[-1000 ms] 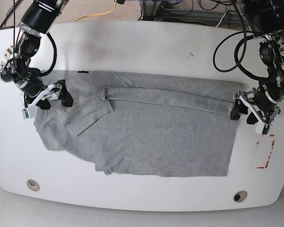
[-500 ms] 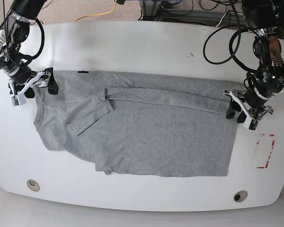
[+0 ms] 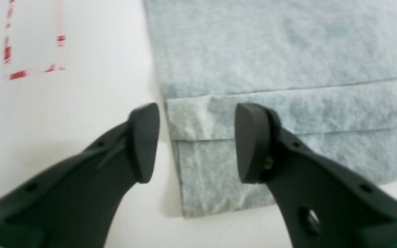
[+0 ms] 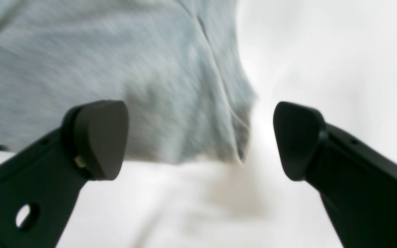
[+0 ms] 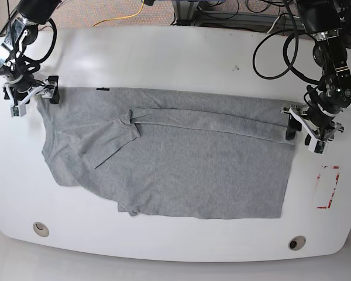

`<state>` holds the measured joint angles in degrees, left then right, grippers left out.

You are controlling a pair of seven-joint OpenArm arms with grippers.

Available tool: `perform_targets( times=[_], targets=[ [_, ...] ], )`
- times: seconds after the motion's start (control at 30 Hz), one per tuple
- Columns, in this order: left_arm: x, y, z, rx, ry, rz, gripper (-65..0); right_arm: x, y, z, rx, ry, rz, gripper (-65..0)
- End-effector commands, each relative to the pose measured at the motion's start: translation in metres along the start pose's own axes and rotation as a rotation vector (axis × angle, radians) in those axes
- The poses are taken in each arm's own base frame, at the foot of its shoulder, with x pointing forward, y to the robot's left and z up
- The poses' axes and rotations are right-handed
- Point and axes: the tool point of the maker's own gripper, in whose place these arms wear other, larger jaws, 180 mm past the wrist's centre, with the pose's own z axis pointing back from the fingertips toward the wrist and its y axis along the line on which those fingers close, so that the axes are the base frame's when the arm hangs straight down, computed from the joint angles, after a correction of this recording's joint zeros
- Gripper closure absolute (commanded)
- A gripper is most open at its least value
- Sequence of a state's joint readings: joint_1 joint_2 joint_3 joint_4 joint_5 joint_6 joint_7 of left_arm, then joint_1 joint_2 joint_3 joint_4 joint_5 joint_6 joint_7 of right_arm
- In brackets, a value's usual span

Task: Layout the t-shirt on the table in an organized manner, then fold the t-shirt properly
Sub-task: 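Raise both grippers away from the folded t-shirt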

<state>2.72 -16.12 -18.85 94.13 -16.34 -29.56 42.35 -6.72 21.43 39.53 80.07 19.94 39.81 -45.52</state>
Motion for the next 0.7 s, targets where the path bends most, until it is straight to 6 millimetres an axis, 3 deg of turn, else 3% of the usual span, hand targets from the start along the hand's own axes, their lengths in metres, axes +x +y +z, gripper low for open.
perform_targets(
  times=[0.0,0.13,0.23,0.33,0.43,0.47,0.57,0.67],
  targets=[
    [0.015,0.009,0.007,0.020,-0.053,-0.007,-33.3,0.006,-0.015,0.000,-0.018,-0.032,-0.035,-65.0],
    [0.015,0.014,0.008,0.031,-0.055,-0.005,-33.2,-0.010,-0.021,-0.005,-0.017,-0.003,-0.091,-65.0],
    [0.015,0.014,0.009,0.032,-0.054,-0.006,-33.2,-0.009,-0.022,-0.007,-0.014,-0.016,-0.107,-65.0],
    [0.015,0.014,0.009,0.032,-0.054,-0.006,-33.2,-0.010,-0.020,-0.010,-0.008,-0.023,-0.117,-59.5],
    [0.014,0.015,0.009,0.033,-0.052,-0.004,-33.2,-0.010,-0.019,-0.012,-0.004,-0.029,-0.123,-45.8],
    [0.014,0.016,0.008,0.035,-0.051,-0.002,-33.5,-0.010,-0.018,-0.012,-0.003,-0.032,-0.125,-36.9],
    [0.011,0.024,0.010,0.053,-0.046,0.015,-33.8,-0.010,-0.018,-0.012,-0.002,-0.032,-0.126,-19.7],
    [-0.002,0.035,0.010,0.075,-0.011,0.052,-33.9,-0.011,-0.018,-0.012,-0.002,-0.030,-0.126,-7.8]
  ],
)
